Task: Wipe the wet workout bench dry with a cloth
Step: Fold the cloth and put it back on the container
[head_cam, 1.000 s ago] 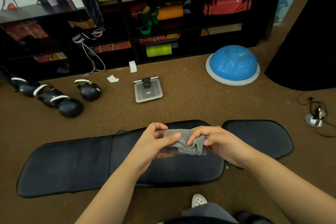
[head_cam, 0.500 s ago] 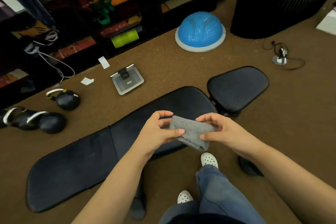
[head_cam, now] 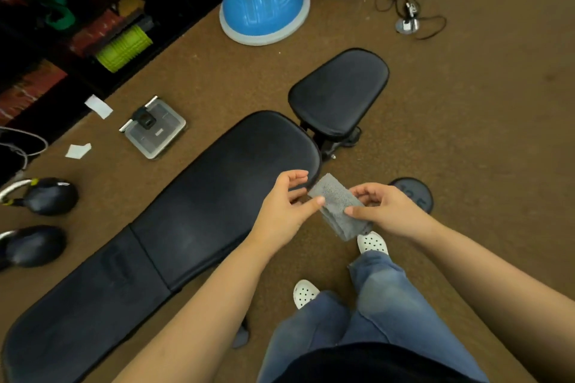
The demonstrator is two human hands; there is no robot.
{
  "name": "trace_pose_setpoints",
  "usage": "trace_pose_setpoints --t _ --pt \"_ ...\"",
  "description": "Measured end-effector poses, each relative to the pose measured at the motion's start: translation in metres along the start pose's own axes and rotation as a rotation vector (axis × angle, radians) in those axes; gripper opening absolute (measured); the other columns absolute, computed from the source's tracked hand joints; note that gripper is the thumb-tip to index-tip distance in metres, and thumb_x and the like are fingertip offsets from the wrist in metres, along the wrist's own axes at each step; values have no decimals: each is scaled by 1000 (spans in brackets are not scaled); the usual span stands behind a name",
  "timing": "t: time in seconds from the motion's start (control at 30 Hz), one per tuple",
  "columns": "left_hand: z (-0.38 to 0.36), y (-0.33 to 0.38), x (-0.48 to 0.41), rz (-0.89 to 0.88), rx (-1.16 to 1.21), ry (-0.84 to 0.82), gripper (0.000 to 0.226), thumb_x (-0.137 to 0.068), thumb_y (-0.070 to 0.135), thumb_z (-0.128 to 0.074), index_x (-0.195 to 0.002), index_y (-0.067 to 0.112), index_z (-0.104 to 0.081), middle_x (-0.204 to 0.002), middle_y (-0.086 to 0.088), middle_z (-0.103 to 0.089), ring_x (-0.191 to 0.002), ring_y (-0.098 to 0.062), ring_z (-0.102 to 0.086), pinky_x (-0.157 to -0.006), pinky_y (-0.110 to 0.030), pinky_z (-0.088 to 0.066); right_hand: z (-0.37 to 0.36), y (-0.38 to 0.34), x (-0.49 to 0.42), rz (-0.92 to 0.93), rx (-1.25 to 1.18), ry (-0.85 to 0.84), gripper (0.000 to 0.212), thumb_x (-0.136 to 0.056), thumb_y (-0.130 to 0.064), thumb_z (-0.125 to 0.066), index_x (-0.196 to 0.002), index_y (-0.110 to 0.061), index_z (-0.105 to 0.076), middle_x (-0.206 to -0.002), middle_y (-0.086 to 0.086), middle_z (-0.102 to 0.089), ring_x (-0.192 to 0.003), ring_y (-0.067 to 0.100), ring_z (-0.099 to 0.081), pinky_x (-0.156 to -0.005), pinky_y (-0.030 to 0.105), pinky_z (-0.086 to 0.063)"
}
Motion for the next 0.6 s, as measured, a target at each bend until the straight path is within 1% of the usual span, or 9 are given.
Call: trace_pose_setpoints --t 0.07,0.13,0.2,0.27,0.37,0.47,0.5,0.53,0.6 --pt "-20 1 -18 23 -59 3 43 -87 21 -68 -123 29 -45 -132 11 -48 -121 -6 -49 -100 -25 -43 25 23 -12 -65 -55 58 25 -83 -14 -71 -107 -16 -64 -94 4 -69 -81 12 -63 -71 24 -51" --pt "-39 1 -36 43 -104 4 39 -90 20 -65 -122 30 -46 -130 13 -48 -122 -5 -47 -100 -24 -40 52 48 -25 -135 -106 106 26 -85 -15 -69 -110 -14 -62 -95 5 -68 -83 13 -64 -68 20 -49" --pt "-54 -3 -52 51 -164 12 35 -91 22 -64 -120 32 -47 -127 15 -48 -122 -4 -46 -96 -22 -38 77 73 -40 -196 -165 158 26 -87 -11 -67 -112 -8 -61 -89 3 -66 -78 12 -62 -63 15 -48" --pt "-64 -9 -66 47 -261 35 35 -91 24 -63 -122 33 -48 -128 14 -47 -122 -2 -44 -98 -22 -36 101 101 -56 -262 -187 214 24 -88 -8 -65 -112 -4 -60 -82 0 -62 -72 9 -59 -58 13 -46" --pt "-74 -16 -81 40 -424 96 38 -92 23 -61 -128 27 -49 -127 15 -44 -122 -1 -40 -100 -20 -31 128 142 -83 -342 -153 262 32 -89 -14 -66 -118 -5 -57 -87 -2 -60 -76 8 -58 -62 17 -44" --pt "-84 -29 -98 42 -538 99 40 -92 20 -60 -131 23 -48 -132 11 -43 -129 -7 -39 -106 -21 -28 145 176 -110 -405 -108 299 33 -90 -19 -64 -120 -9 -54 -89 -6 -57 -78 7 -55 -65 20 -43" --pt "-88 -35 -103 54 -558 81 40 -93 21 -59 -131 23 -47 -135 10 -42 -129 -11 -41 -107 -23 -29 150 187 -120 -427 -84 305 34 -91 -20 -63 -121 -10 -53 -94 -4 -58 -83 10 -56 -70 22 -44" --pt "-92 -42 -108 73 -571 60 40 -93 22 -59 -131 25 -47 -136 10 -41 -125 -16 -46 -107 -28 -34 154 198 -129 -456 -58 309 36 -91 -21 -63 -123 -10 -53 -102 0 -60 -91 15 -57 -77 25 -44" --pt "-100 -53 -119 117 -582 40 40 -93 23 -59 -130 30 -46 -133 16 -38 -113 -26 -55 -101 -41 -45 161 222 -148 -512 -22 323 42 -91 -23 -63 -129 -10 -51 -120 8 -59 -107 22 -56 -86 28 -44"
Point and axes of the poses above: each hand's wrist, its own x-axis away from the middle knuckle, its own z-axis out of the back of the hand, y = z × x, the point moved 3 cm from there along -x, towards the middle knuckle
